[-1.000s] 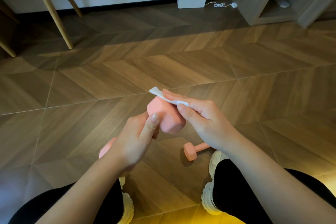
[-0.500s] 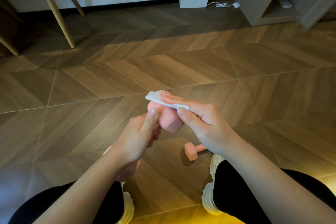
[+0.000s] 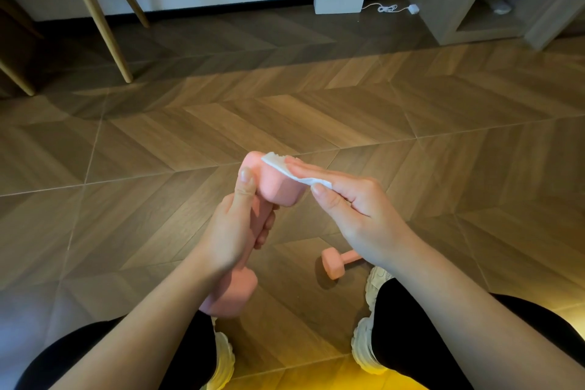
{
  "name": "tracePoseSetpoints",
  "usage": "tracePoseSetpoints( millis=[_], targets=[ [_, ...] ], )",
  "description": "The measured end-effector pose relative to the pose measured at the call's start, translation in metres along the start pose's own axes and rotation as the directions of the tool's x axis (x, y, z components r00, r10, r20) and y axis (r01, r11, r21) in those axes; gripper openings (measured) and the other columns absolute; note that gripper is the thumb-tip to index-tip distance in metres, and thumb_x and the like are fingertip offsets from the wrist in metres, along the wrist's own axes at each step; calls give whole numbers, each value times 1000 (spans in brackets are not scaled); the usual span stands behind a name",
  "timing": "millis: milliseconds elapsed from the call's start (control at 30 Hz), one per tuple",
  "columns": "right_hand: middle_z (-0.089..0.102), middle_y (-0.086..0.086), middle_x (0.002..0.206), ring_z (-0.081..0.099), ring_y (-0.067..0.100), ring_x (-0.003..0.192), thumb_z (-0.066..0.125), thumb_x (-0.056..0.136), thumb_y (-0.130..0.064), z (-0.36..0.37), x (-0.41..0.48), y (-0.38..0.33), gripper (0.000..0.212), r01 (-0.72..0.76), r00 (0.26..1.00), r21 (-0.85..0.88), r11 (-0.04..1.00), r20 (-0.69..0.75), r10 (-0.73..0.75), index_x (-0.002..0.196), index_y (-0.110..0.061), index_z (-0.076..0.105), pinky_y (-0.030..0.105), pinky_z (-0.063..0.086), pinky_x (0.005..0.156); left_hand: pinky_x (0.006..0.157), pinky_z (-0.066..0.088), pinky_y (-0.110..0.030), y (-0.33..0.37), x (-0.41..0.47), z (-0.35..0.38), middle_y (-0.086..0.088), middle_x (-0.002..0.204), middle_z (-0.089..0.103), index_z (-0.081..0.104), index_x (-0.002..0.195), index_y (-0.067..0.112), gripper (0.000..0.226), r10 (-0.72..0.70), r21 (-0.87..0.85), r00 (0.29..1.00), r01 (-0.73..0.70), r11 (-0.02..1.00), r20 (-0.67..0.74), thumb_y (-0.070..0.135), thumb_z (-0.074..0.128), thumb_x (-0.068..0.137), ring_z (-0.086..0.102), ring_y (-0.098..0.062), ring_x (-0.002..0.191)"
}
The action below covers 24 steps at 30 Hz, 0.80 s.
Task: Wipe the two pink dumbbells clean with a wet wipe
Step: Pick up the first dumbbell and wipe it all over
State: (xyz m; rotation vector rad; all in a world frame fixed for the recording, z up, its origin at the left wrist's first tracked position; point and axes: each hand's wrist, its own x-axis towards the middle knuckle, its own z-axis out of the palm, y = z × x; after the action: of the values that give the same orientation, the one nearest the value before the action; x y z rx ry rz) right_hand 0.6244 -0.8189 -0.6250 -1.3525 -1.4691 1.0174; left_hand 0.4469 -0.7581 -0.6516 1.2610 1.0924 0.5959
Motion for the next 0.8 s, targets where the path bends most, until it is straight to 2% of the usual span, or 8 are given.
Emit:
tracePoseSetpoints(
  millis=[67,167,267,467,567,633,733,800],
  targets=[
    [57,-6,140,47,0,134,43,101,-17,0,1,0,37,-4,1000,-3,1000,-14,4,134,-12,58,34,36,116,52,30,-33,-1,1,-2,-14,63,44,49,82,-15,107,17,-2,1000,-17,1000,0,88,23,73,37,-19,53],
    [61,-6,133,56,-11,116,44,101,-19,-1,1,3,37,-19,999,-3,1000,-30,18,133,-9,60,10,41,99,52,27,-35,-5,2,-3,-14,61,40,46,74,-10,106,49,-35,998,-47,998,35,95,28,72,34,-19,54],
    [59,-7,138,49,-3,130,45,100,-22,-2,2,7,38,-59,998,6,998,-19,59,131,-10,62,17,38,108,53,29,-35,-11,2,-3,-3,56,47,49,61,14,84,76,22,995,-77,997,69,94,30,75,38,-18,53],
    [53,-5,144,42,2,138,44,103,-13,2,0,4,36,7,999,28,1000,33,-8,136,-8,56,26,32,116,54,30,-36,-16,4,-2,-3,57,47,48,75,1,94,41,57,996,-46,997,84,92,28,79,38,-19,53],
    [53,-3,146,41,6,140,43,103,-12,3,-1,4,36,53,998,20,998,34,-53,136,-8,56,41,30,119,55,30,-36,-12,5,-1,-4,58,47,56,68,14,86,25,51,998,-28,998,64,94,26,76,38,-19,54],
    [53,-3,146,41,7,141,43,103,-12,3,-2,5,36,60,998,21,998,33,-61,136,-8,56,45,30,119,56,30,-37,-10,4,-1,-3,59,48,54,64,20,80,24,57,998,-27,998,60,94,26,75,38,-19,55],
    [54,-4,145,42,6,139,43,104,-14,3,-1,6,35,40,999,32,999,29,-41,136,-8,57,36,32,118,55,32,-36,-11,3,-2,1,57,48,48,65,14,83,31,114,997,-38,993,67,94,26,75,39,-18,54],
    [55,-5,143,45,2,137,43,104,-14,1,3,9,35,-11,1000,26,1000,18,11,134,-7,58,29,35,115,53,33,-34,-10,0,-2,3,54,48,46,59,19,79,66,162,994,-80,984,91,93,28,75,40,-15,52]
  ],
)
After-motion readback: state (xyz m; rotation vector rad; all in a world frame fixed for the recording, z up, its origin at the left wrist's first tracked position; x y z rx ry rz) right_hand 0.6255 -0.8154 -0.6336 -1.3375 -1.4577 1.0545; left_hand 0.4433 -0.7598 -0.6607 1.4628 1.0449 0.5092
